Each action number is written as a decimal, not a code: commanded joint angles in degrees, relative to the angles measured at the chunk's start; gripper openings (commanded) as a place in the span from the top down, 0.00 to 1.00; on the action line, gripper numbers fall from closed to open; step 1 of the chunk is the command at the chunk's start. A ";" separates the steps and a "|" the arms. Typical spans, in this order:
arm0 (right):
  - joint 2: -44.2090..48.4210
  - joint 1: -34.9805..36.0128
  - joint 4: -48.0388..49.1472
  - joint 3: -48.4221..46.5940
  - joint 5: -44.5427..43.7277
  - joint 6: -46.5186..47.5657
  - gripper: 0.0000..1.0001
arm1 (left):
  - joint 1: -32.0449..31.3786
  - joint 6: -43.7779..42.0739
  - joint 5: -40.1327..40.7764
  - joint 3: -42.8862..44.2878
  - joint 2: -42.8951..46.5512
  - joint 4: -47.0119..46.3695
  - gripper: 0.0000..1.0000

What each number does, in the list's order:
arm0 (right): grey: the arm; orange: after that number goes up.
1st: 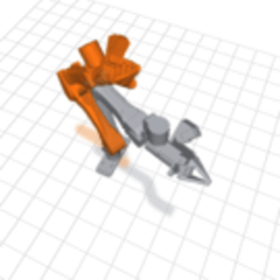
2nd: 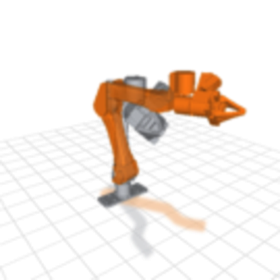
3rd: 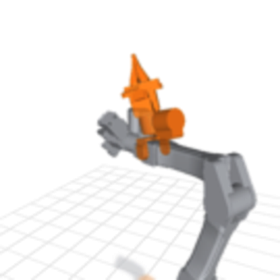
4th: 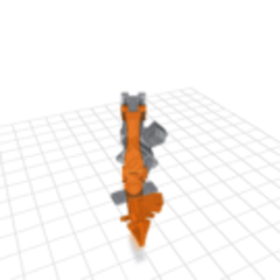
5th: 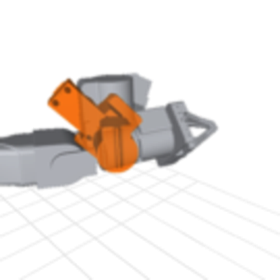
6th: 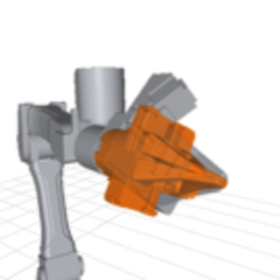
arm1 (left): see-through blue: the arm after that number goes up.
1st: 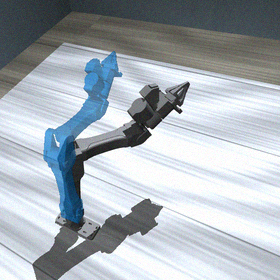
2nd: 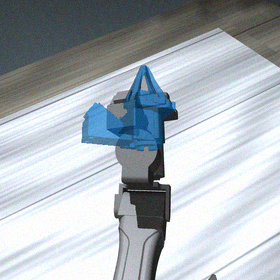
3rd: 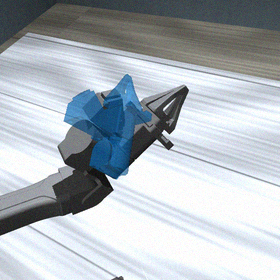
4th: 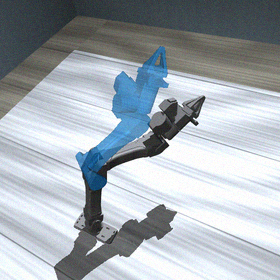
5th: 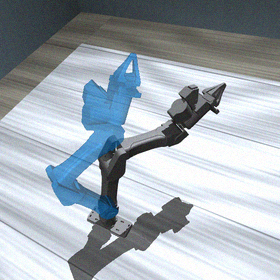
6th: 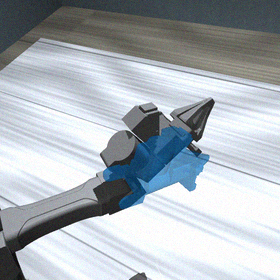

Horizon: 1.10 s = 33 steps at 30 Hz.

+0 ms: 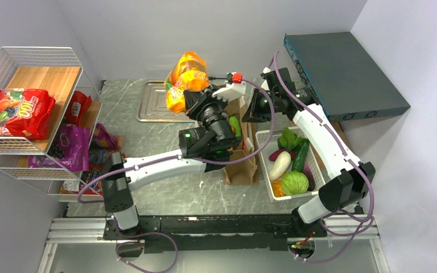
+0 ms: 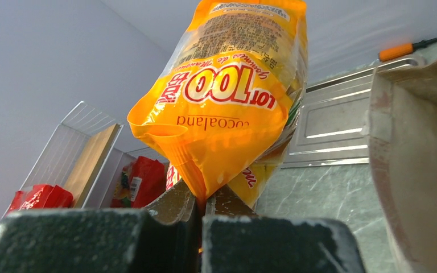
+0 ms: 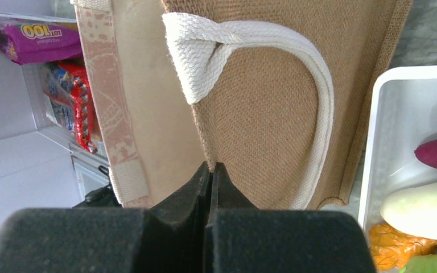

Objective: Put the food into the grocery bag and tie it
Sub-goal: Place the snack in the grocery bag.

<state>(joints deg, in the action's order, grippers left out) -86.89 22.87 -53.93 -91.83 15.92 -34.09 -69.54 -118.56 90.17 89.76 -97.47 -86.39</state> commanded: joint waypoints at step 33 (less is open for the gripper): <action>2.53 0.10 -0.19 -3.75 -0.01 -0.87 1.00 | -7.75 33.00 3.61 11.31 4.65 -9.24 1.00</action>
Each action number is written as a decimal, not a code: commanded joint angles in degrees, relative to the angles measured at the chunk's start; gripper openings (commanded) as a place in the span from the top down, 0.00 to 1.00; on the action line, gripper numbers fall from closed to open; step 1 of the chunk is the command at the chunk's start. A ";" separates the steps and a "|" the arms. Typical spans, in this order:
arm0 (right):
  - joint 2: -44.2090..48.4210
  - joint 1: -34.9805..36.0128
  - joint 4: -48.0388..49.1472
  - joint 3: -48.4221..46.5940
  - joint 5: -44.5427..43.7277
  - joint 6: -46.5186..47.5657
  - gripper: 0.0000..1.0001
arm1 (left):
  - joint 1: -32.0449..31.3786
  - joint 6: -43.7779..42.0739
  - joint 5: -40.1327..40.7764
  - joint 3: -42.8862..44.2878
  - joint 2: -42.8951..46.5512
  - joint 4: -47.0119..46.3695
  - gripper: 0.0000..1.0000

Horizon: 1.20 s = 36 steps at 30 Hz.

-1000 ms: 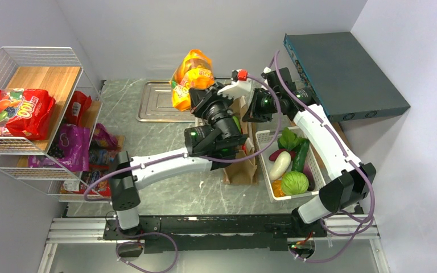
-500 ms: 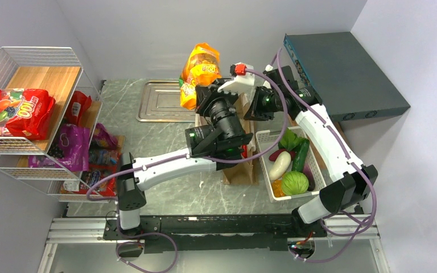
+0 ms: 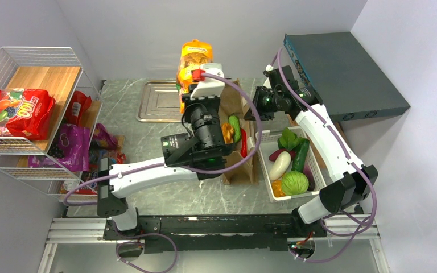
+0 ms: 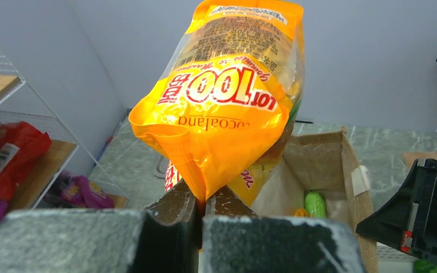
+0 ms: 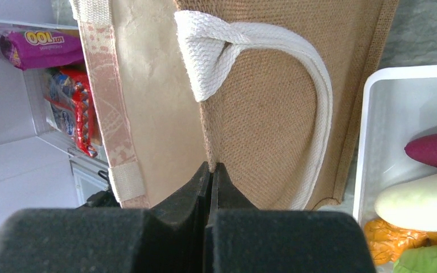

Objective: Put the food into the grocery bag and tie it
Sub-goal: Place the snack in the grocery bag.

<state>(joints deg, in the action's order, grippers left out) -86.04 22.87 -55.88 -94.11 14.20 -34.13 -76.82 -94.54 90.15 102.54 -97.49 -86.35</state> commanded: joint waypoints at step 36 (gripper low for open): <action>2.26 0.06 2.69 -0.18 3.21 -0.61 1.00 | -3.97 53.37 -6.31 -25.36 18.02 -8.09 1.00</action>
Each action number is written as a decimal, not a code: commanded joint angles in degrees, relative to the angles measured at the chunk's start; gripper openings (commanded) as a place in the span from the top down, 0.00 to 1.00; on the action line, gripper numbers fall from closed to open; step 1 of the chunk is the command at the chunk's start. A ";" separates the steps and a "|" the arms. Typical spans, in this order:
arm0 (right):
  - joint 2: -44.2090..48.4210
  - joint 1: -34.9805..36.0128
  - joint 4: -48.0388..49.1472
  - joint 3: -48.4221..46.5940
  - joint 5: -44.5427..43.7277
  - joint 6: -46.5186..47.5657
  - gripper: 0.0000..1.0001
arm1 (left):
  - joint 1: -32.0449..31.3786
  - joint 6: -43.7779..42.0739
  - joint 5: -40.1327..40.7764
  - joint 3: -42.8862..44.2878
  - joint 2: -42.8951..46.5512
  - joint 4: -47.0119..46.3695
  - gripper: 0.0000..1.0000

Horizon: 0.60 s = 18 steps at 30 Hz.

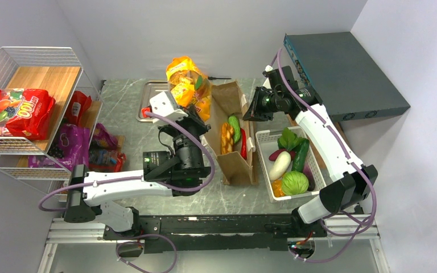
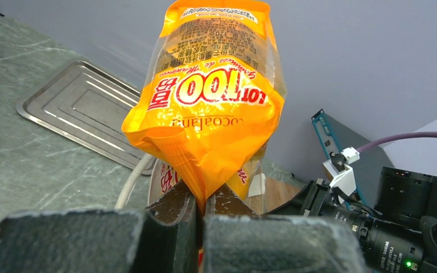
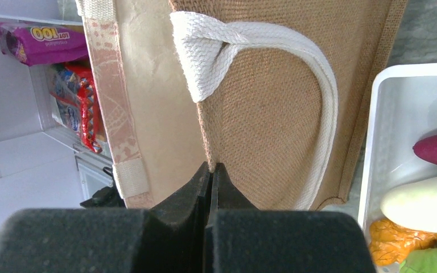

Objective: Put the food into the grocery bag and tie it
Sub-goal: Place the snack in the grocery bag.

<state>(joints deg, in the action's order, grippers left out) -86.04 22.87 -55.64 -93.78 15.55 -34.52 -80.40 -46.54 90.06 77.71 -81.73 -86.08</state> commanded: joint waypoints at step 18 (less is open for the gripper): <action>5.94 -0.06 4.76 -5.87 11.12 5.66 1.00 | 0.75 9.72 0.32 -4.30 -0.19 -9.37 1.00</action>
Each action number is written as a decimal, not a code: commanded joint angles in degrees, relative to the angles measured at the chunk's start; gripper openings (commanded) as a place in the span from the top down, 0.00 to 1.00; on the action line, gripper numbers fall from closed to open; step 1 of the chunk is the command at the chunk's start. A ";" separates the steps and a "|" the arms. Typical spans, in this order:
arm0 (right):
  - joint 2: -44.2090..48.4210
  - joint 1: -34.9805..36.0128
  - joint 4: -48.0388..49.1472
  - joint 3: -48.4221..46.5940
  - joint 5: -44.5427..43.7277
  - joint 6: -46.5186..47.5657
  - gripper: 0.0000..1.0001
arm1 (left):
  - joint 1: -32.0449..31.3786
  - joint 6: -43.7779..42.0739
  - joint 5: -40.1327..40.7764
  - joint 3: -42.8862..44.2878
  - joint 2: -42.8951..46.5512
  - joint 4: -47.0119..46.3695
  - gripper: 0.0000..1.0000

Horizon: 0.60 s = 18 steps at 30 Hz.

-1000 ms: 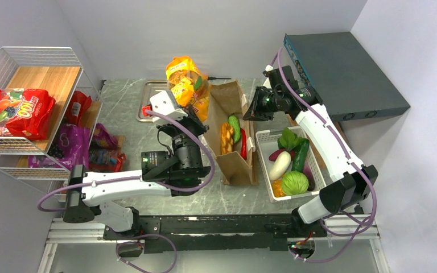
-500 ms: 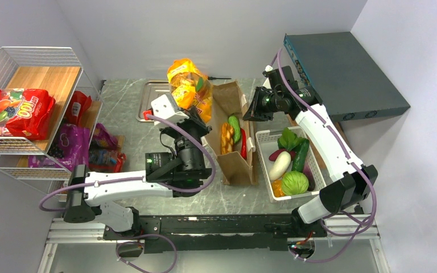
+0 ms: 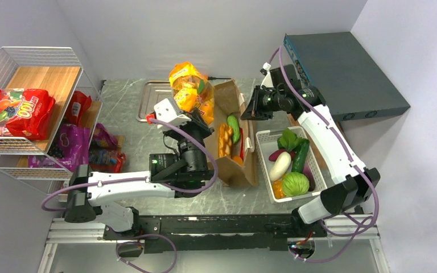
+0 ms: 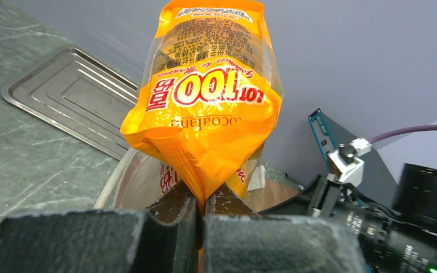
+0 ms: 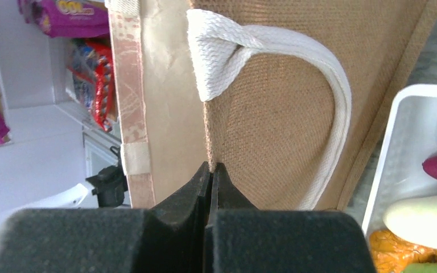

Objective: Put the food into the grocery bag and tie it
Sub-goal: Place the snack in the grocery bag.

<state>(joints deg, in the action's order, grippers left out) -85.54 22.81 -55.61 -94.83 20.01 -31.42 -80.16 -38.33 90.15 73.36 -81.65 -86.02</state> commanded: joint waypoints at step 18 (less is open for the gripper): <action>7.95 0.13 7.54 -5.52 11.63 4.68 1.00 | 0.45 -3.38 3.61 2.77 -3.95 -9.17 0.33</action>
<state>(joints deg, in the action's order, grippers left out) -79.29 22.92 -54.85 -97.47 29.02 -27.59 -79.70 -40.69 90.11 73.67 -86.85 -86.11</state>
